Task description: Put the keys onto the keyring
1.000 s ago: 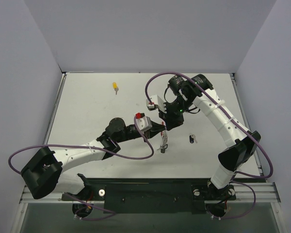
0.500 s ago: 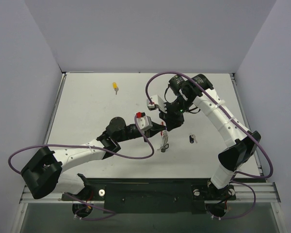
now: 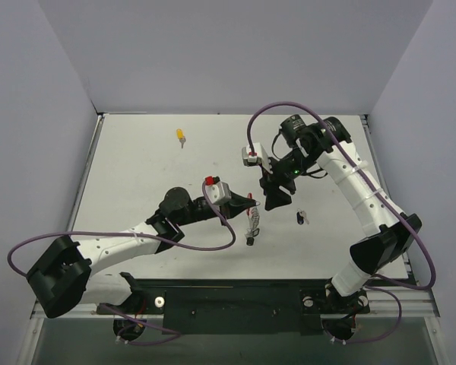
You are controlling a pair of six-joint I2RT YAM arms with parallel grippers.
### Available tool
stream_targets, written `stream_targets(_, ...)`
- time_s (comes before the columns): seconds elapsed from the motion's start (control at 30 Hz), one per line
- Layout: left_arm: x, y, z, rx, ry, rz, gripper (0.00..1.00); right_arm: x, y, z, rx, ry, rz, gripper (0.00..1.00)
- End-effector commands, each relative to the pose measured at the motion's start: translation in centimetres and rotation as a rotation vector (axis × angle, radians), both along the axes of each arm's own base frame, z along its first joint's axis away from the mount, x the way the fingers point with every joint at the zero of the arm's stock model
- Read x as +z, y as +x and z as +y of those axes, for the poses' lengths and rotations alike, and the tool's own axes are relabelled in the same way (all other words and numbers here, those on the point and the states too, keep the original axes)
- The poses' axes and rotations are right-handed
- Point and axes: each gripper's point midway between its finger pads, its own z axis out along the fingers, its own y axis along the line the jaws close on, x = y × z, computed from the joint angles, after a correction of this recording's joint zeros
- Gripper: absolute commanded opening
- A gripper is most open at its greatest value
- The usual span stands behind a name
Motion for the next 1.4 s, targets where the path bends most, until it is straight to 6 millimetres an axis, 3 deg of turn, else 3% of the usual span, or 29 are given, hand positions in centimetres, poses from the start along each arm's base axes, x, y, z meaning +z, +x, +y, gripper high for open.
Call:
stream_targets(0.0, 4.2, -0.9, 0.7, -0.031, -0.121, -0.069, 0.00, 1.1, -1.5, 0.3, 0.038, 0.082, 0.025, 0.47)
stream_targets(0.73, 5.2, -0.5, 1.9, -0.057, -0.216, 0.118, 0.00, 1.5, -2.8, 0.7, 0.102, 0.166, 0.077, 0.46)
stream_targets(1.37, 4.8, -1.1, 2.2, -0.097, -0.217, 0.087, 0.00, 1.6, -3.7, 0.9, 0.151, 0.198, 0.095, 0.46)
